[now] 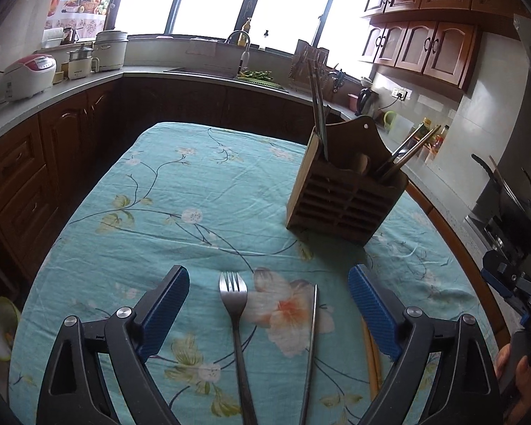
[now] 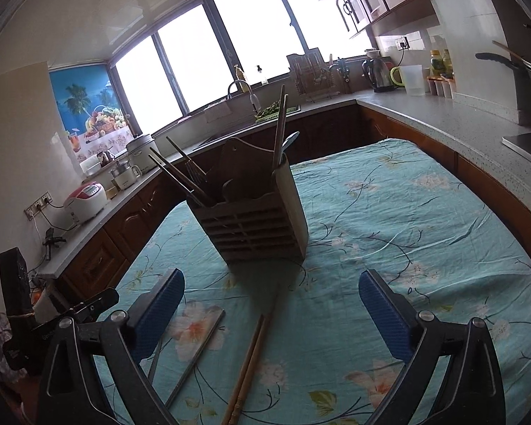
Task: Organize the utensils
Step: 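Move both open tools back down to the remaining utensils, then close the left tool on a metal chopstick while the right tool grasps a wooden chopstick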
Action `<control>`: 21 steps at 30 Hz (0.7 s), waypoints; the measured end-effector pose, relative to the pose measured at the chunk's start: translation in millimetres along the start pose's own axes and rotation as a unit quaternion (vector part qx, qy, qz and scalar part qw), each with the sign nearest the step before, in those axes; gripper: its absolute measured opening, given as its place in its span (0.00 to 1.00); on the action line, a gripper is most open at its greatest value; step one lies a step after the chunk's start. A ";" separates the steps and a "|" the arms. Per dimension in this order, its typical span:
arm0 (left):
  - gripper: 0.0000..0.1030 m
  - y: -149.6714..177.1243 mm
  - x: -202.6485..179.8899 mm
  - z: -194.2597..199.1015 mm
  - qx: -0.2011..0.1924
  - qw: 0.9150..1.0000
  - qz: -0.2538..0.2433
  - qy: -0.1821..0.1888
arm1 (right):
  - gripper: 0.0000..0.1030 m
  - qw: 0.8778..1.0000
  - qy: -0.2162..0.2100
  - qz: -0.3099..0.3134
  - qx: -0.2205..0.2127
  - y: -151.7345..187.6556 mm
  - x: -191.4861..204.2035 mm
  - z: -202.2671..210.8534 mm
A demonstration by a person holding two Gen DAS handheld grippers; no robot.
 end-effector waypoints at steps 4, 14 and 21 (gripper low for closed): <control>0.89 14.0 -1.4 9.5 0.021 1.000 -0.004 0.003 | 0.97 1.000 0.001 -0.001 0.014 18.0 0.0 -0.3; 0.89 32.4 -4.9 20.8 0.044 0.999 -0.028 -0.009 | 0.97 0.998 0.006 -0.025 0.055 42.3 -10.1 -9.8; 0.89 31.4 -12.8 11.5 0.052 0.998 -0.046 -0.004 | 1.00 0.994 0.034 -0.049 0.090 48.4 -15.0 -20.2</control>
Point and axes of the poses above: each gripper's, at about its wrist camera, not at the fingertips, and z roughly against the way its jaws point, x to its left, y to its underside, the point moved 4 cm from there along -z, roughly the way its jaws point, and after that the axes turned 11 degrees about -y, right-handed, at the moved point
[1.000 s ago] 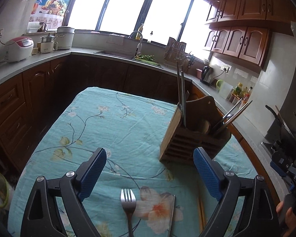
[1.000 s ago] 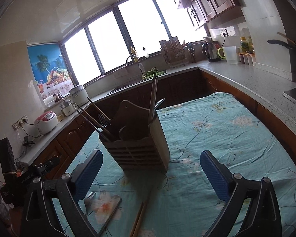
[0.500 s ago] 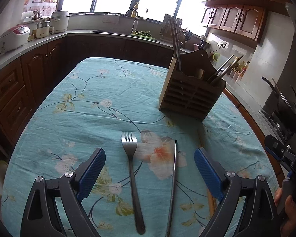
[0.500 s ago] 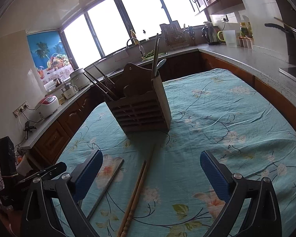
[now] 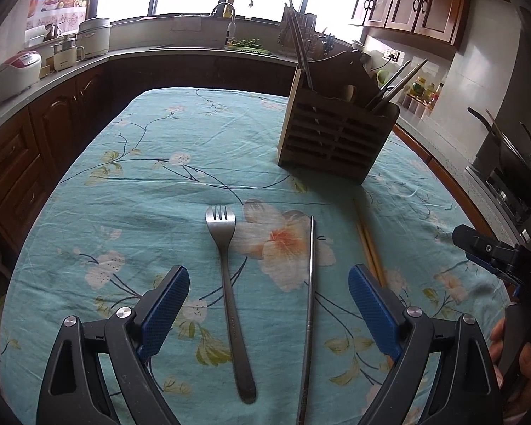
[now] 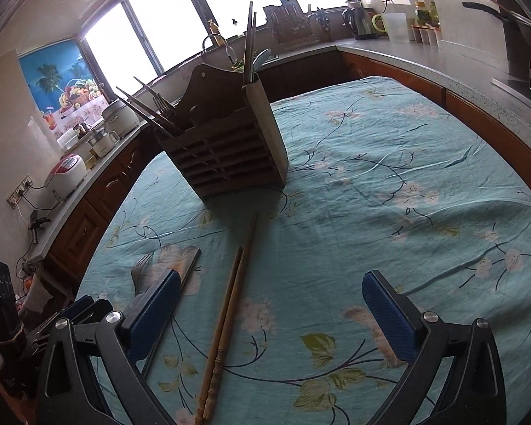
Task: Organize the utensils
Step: 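Close the left tool on a metal chopstick while the right tool grasps a wooden chopstick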
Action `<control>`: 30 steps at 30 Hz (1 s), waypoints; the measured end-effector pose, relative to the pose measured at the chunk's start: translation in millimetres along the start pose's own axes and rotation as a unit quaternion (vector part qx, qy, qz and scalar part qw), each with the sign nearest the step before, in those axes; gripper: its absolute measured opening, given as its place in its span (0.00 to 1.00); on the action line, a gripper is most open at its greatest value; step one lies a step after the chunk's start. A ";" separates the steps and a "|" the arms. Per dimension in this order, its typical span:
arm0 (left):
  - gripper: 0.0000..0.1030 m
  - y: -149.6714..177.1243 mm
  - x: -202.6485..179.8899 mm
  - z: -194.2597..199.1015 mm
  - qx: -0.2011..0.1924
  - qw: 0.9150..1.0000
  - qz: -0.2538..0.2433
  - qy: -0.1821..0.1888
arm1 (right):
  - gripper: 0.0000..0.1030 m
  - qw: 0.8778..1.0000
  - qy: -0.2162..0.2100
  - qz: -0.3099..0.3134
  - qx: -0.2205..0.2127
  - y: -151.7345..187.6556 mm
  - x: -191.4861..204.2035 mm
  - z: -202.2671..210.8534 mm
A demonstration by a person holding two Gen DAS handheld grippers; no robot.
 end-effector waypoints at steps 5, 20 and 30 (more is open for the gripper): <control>0.88 -2.0 -12.3 -10.4 0.002 1.000 -0.020 0.008 | 0.99 0.999 -0.022 0.033 -0.001 -3.3 7.8 -6.2; 0.42 -16.8 -47.2 -68.9 0.067 0.993 -0.082 0.041 | 0.34 0.996 -0.026 0.035 0.073 -20.4 0.3 -80.6; 0.32 -29.8 -63.7 -111.3 0.106 0.989 -0.103 0.033 | 0.33 0.993 -0.005 0.051 0.109 -24.9 -3.9 -116.6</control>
Point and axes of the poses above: each gripper's, at about its wrist camera, not at the fingertips, and z roughly against the way its jaws point, x to its left, y to its underside, the point moved 4 cm from there along -z, roughly the way its jaws point, and after that the axes turned 11 degrees about -y, right-handed, at the moved point
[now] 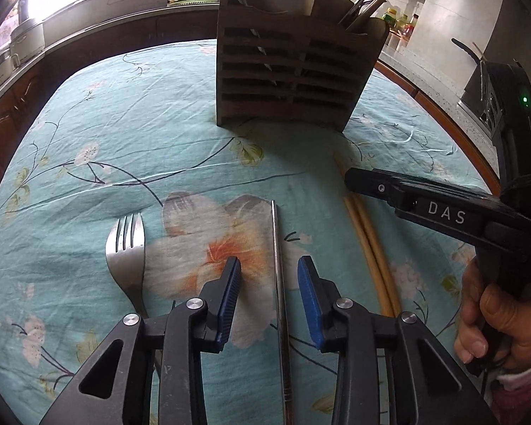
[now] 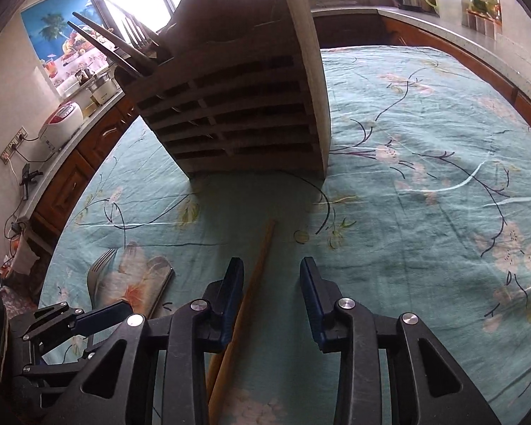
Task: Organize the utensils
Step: 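Close the left tool on a metal chopstick while the right tool grasps a wooden chopstick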
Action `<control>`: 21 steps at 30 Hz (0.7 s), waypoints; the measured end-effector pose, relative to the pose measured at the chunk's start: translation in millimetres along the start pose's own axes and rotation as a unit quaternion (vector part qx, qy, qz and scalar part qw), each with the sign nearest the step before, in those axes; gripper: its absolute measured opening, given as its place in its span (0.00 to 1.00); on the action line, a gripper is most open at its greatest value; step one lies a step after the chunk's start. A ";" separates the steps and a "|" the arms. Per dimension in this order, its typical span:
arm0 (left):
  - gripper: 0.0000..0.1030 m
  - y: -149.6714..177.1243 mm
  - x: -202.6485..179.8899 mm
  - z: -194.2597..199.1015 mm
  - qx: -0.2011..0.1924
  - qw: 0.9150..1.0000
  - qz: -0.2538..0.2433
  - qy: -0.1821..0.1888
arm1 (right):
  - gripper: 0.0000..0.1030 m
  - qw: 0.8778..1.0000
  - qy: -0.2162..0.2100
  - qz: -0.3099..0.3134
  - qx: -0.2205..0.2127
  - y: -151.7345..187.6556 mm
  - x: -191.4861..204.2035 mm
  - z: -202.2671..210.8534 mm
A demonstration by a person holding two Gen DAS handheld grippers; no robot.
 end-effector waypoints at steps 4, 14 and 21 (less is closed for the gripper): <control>0.27 -2.1 -10.5 -6.4 -0.009 1.000 -0.019 -0.021 | 0.33 0.999 0.026 0.034 0.009 -1.0 8.1 -5.2; 0.04 3.1 -20.4 -6.0 -0.029 0.998 -0.041 -0.034 | 0.10 0.997 0.047 0.063 0.007 3.4 6.4 -0.3; 0.03 3.9 -9.6 6.4 -0.027 1.000 -0.011 0.005 | 0.05 1.000 -0.003 0.012 -0.010 2.3 -6.5 19.2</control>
Point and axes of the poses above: each gripper's, at about its wrist camera, not at the fingertips, and z roughly against the way its jaws point, x to its left, y to its underside, the point moved 4 cm from there along -z, roughly the way its jaws point, and after that the axes turned 11 degrees about -y, right-handed, at the moved point
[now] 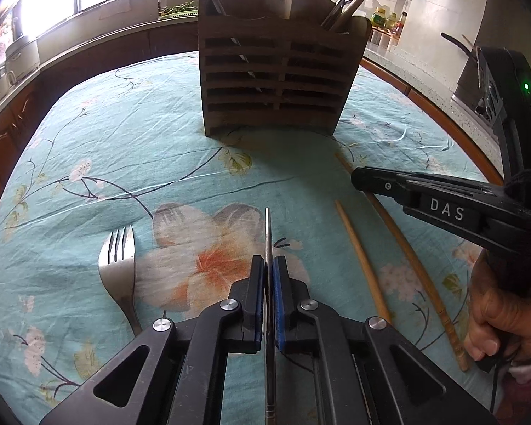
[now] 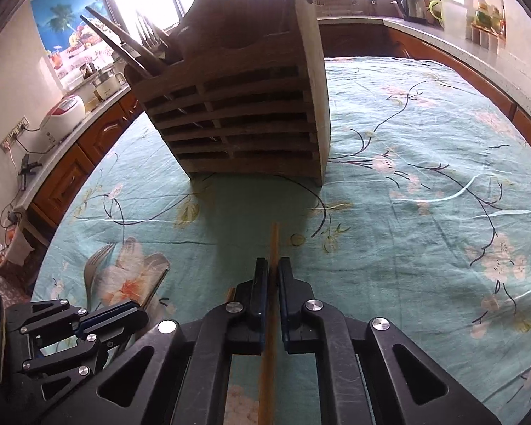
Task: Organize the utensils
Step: 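Close the left tool on a metal chopstick while the right tool grasps a wooden chopstick, then lift both held chopsticks and carry them over the wooden caddy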
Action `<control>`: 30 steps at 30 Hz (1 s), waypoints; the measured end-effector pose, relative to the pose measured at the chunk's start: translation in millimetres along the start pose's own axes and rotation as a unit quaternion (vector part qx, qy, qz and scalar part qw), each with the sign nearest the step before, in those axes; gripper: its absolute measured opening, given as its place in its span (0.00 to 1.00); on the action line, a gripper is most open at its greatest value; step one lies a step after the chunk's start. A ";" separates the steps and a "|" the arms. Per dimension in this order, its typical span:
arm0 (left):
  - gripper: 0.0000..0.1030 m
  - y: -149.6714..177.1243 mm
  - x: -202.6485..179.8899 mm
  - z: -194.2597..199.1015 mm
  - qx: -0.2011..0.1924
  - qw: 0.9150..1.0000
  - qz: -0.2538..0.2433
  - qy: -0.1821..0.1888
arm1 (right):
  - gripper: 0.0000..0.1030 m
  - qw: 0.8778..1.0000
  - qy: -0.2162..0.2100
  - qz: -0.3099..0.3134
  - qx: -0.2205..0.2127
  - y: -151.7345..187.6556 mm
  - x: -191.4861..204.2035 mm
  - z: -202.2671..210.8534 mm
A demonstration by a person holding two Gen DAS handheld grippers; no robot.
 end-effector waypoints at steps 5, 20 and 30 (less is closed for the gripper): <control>0.03 -2.9 14.7 25.1 -0.020 0.999 0.029 0.029 | 0.05 0.999 -0.021 -0.004 -0.026 -2.1 3.9 32.9; 0.03 4.3 55.0 132.0 -0.125 0.985 0.087 0.074 | 0.05 0.990 -0.048 0.017 -0.131 -19.3 40.3 121.0; 0.03 9.0 68.9 163.4 -0.164 0.977 0.100 0.089 | 0.05 0.980 -0.048 0.042 -0.190 -33.6 56.9 167.6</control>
Point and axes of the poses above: each gripper's, at about its wrist camera, not at the fingertips, and z roughly against the way its jaws point, x to its left, y to its underside, the point moved 4 cm from there along -z, roughly the way its jaws point, and after that the axes turned 11 degrees about -y, right-handed, at the moved point
